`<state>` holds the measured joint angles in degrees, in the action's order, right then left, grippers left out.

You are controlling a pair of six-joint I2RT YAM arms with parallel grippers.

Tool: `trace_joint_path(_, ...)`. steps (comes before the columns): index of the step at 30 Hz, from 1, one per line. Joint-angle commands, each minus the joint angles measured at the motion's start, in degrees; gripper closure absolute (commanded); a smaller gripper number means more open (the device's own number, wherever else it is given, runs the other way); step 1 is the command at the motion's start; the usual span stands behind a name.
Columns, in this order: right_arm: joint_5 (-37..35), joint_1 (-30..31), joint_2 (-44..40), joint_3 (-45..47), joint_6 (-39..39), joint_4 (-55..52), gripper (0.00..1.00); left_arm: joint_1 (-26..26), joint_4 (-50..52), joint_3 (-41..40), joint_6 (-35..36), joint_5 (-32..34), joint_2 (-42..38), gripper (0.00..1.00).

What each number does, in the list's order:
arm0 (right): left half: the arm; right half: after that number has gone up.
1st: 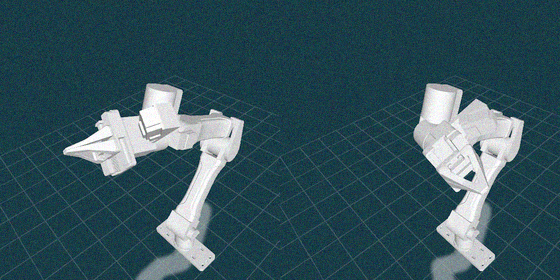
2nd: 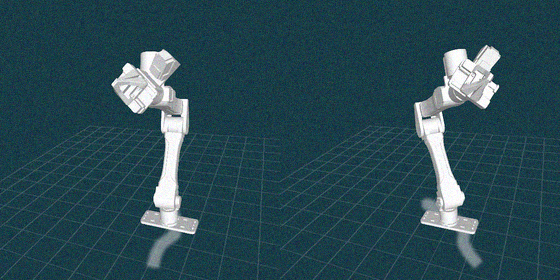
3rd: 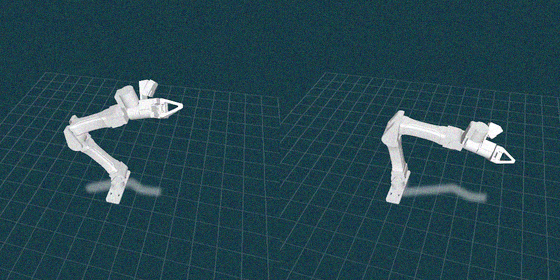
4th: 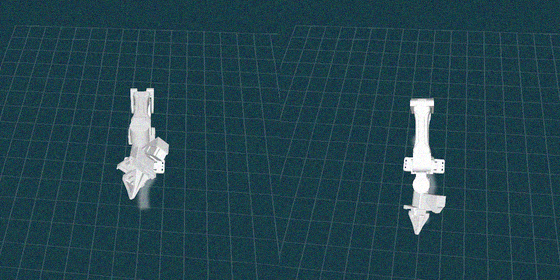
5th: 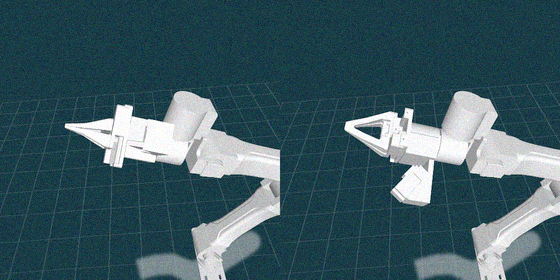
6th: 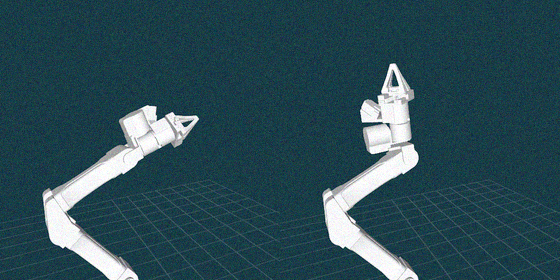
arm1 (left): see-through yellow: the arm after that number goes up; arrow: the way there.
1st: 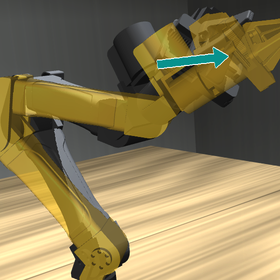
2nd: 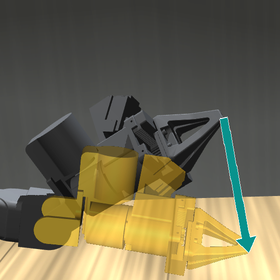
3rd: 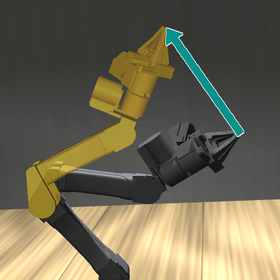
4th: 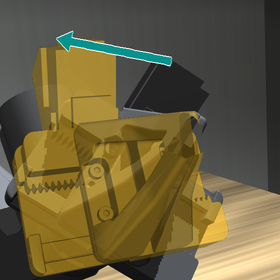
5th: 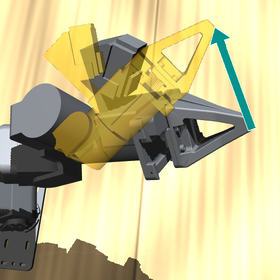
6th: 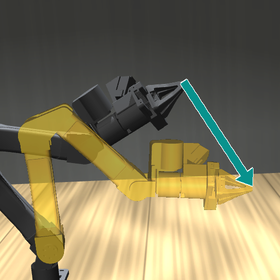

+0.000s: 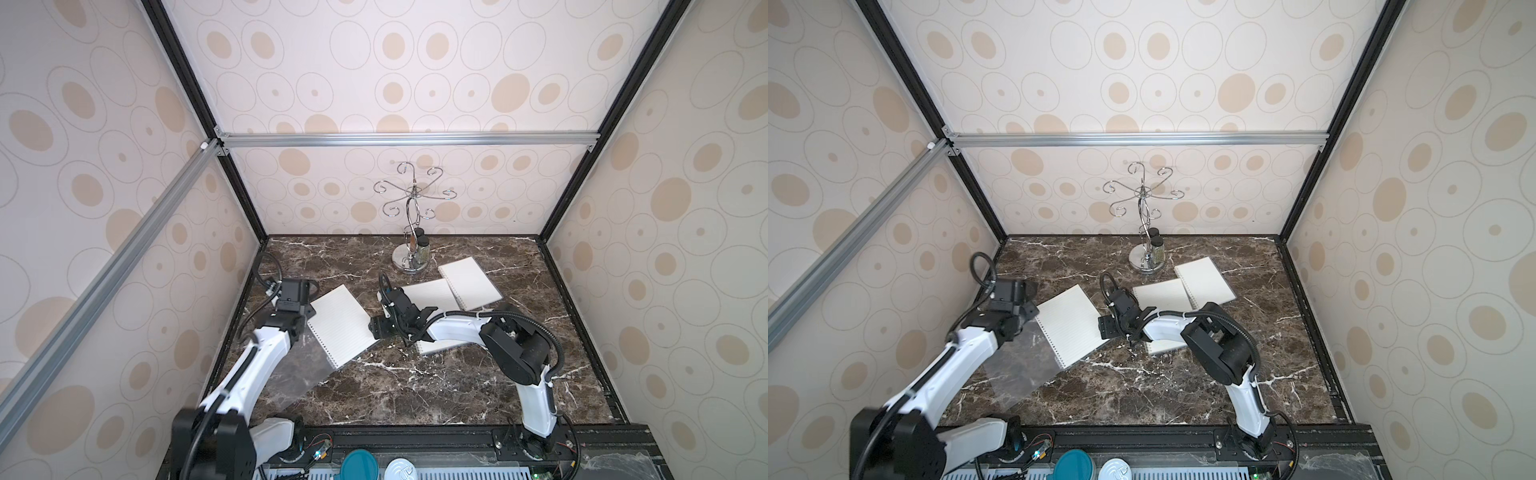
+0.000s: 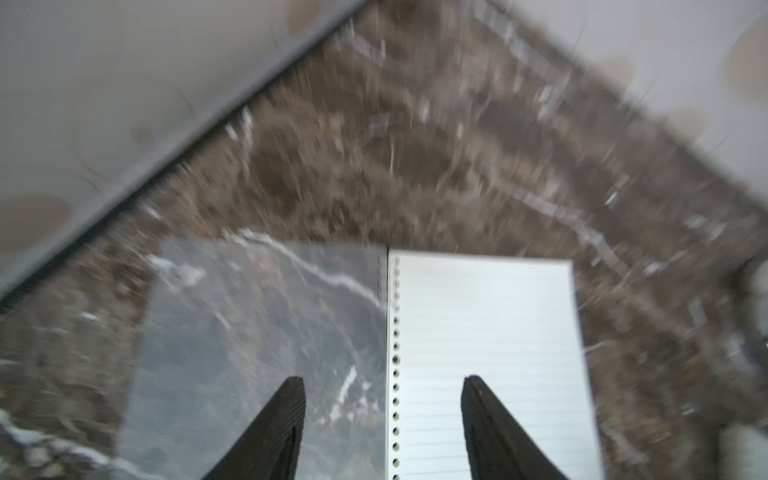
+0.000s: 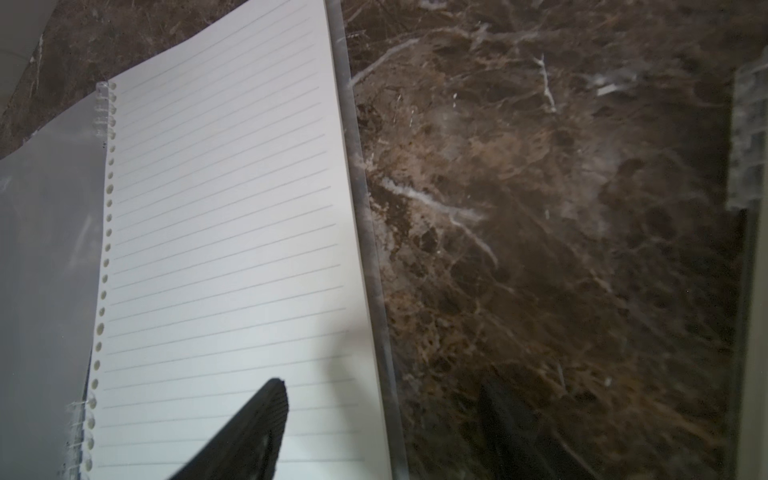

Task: Tear off pages from different notebooks
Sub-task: Adjust the notebook at the center of the board.

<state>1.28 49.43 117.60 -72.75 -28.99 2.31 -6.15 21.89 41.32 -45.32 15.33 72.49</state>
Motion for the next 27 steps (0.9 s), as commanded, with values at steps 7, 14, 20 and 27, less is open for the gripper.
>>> trace_joint_path(7, 6.7, -0.1, 2.1, 1.9, -0.2, 3.1, 0.25, 0.3, -21.0, -8.2, -3.1, -10.1, 3.4, 0.35)
trace_joint_path(14, 10.4, 0.8, 0.2, 5.9, -2.9, 8.1, 0.28, 0.0, -35.7, -13.0, -3.0, -19.2, 11.4, 0.38)
trace_joint_path(20, 8.3, 0.9, -5.1, 12.4, -5.0, 11.9, 0.29, -3.7, -42.6, -11.9, -2.0, -21.7, 18.3, 0.4)
trace_joint_path(27, 4.1, -0.2, -12.7, 20.7, -6.7, 14.1, 0.29, -15.5, -48.3, -13.3, -6.6, -21.7, 19.9, 0.42)
